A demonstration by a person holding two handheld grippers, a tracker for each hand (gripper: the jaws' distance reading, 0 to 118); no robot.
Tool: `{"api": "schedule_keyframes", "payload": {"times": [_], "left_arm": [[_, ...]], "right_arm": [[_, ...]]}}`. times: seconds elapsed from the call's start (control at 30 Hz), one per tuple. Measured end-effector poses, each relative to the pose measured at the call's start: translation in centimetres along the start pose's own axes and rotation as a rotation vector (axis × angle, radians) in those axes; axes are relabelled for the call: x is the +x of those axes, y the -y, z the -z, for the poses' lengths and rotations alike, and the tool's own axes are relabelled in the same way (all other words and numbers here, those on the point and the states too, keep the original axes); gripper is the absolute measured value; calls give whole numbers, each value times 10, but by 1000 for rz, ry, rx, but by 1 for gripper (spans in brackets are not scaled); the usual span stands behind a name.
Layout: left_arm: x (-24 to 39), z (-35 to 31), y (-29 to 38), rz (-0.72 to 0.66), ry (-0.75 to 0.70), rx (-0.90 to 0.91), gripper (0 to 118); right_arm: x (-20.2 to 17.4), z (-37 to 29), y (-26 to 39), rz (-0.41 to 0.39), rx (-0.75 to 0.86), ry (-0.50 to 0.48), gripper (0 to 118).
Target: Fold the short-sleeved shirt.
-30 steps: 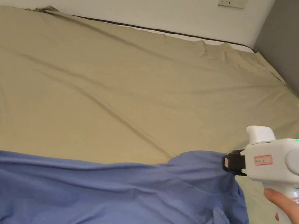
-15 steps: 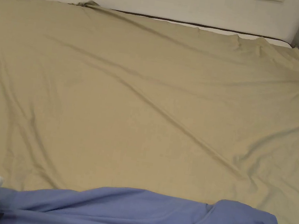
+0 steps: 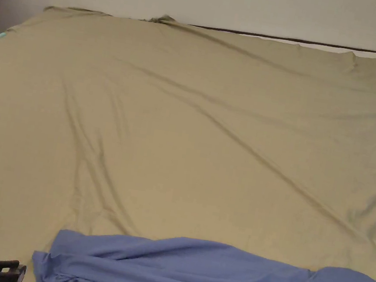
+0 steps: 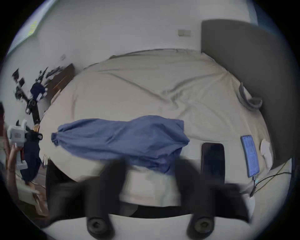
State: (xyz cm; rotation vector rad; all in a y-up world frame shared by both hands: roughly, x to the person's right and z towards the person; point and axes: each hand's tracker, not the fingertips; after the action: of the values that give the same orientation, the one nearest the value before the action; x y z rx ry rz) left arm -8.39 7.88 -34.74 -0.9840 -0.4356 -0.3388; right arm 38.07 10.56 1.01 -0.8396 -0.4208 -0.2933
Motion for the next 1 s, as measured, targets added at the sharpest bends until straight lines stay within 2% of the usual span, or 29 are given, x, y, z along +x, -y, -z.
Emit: {"api": "schedule_keyframes", "payload": {"times": [0.03,0.07,0.1,0.13,0.23,0.37,0.4,0.43,0.47,0.5,0.53,0.6,0.67,0.73,0.83,0.9,0.93,0.97,1.0], "left_arm": [[-1,1,9,-46,60,-17,16],[-4,4,17,-124,115,-45,0],[-5,6,25,-178,168,-75,0],[-2,9,30,-167,216,-115,0],[-9,18,29,-195,279,-106,0],[-64,51,12,-410,638,-46,0],[-78,65,7,-455,711,-52,1],[-94,85,6,-524,828,-84,21],[-105,103,5,-589,905,-123,84],[-108,116,3,-595,921,-154,117],[-109,133,1,-540,937,-214,118],[-113,156,2,-485,880,-244,118],[-123,193,3,-463,868,-289,118],[-124,197,-5,-500,1053,-215,118],[-107,216,-19,-580,1063,-169,118],[-83,220,-21,-611,1188,-84,118],[-66,225,-23,-632,1253,-165,118],[-46,232,-22,-593,1286,-235,114],[-32,230,-22,-529,1226,-246,82]], "right_arm": [[-11,-1,5,-1,15,45,2],[-21,-2,12,12,43,82,2],[-27,-1,13,5,17,48,2],[-33,2,14,-9,-11,4,2],[-46,4,22,7,-1,-38,2],[-58,9,25,56,-20,-108,2],[-62,11,26,58,-31,-120,2],[-68,15,27,51,-38,-118,2],[-75,18,27,39,-51,-114,2],[-80,20,26,22,-65,-111,2],[-87,23,27,17,-73,-112,2],[-100,29,26,14,-88,-129,2],[-111,34,24,16,-99,-153,2],[-120,40,21,8,-106,-176,2],[-129,52,16,-1,-114,-227,2],[-134,58,11,-18,-125,-259,2],[-137,60,9,-33,-125,-261,2],[-139,61,8,-46,-123,-264,2],[-139,62,8,-51,-124,-265,2]]}}
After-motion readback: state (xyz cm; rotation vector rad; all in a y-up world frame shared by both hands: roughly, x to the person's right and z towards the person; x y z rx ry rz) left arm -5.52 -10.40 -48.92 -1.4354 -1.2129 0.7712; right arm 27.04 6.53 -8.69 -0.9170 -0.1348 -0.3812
